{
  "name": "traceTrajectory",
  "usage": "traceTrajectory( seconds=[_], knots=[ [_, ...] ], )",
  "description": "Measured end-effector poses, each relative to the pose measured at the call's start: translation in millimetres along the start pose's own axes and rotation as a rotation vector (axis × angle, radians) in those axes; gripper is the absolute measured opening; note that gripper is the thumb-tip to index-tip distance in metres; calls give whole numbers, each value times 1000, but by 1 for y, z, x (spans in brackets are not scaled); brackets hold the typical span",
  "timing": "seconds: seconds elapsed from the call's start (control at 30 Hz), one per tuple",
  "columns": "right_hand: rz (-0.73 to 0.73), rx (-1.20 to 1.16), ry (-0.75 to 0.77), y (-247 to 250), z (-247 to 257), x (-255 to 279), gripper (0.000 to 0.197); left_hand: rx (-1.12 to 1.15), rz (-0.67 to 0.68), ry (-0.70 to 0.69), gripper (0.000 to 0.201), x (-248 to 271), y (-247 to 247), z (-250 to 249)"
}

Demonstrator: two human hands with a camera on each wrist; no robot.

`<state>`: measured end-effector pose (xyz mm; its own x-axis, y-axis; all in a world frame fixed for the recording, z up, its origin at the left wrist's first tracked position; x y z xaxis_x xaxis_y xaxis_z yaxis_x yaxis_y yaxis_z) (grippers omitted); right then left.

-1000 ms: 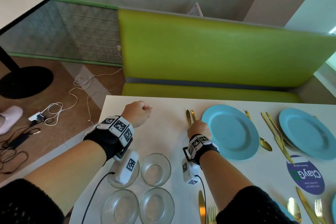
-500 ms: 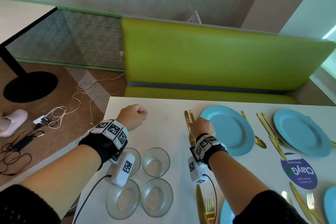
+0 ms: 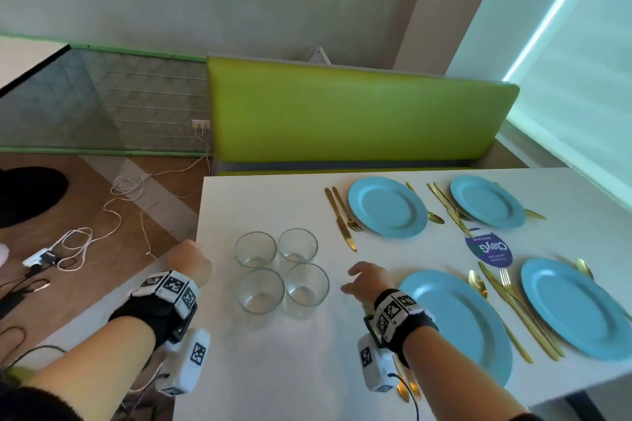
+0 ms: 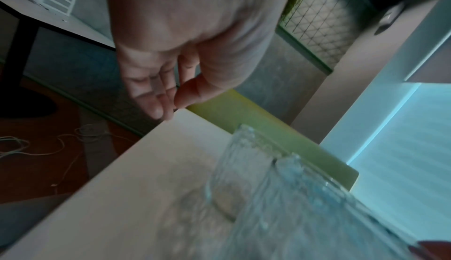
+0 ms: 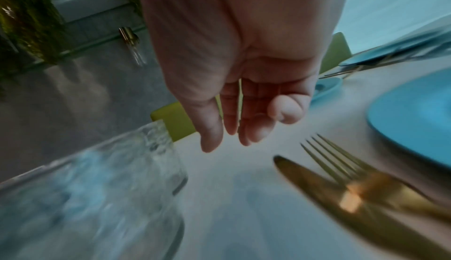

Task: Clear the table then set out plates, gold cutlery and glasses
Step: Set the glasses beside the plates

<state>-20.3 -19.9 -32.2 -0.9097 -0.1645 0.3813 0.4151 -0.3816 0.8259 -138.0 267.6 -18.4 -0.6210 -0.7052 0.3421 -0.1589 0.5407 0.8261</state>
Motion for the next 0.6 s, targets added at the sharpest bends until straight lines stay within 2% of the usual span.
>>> traceTrajectory(
  seconds=[0.07,0.2,0.27,0.4,0.47,0.6],
  knots=[
    [41,-8,-13,-16,-4,20,51,-104,103,-22,43,13,-14,16],
    [114,-87,32,-40,-1,46,81,-45,255,-77,79,44,-41,21],
    [66,-169,47,-48,2,51,91,50,273,-118,88,56,-53,18],
    [-18,-248,76,-64,7,50,101,326,211,-123,108,62,-71,19],
    [-72,-293,93,-71,9,48,102,406,182,-137,108,64,-78,18],
    [-128,-308,119,-79,12,43,99,461,135,-152,96,70,-86,16]
  ],
)
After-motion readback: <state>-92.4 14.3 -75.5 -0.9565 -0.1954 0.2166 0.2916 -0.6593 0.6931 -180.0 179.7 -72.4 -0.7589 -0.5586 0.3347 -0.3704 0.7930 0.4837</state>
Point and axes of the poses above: each hand's wrist, its own x-axis away from the middle knuckle, its own y-axis out of the back of the hand, z = x × y, the point moved 1 cm from there along -x, towards the middle knuckle, and after that the axes turned 5 degrees about -z, right-handed, at the moved point
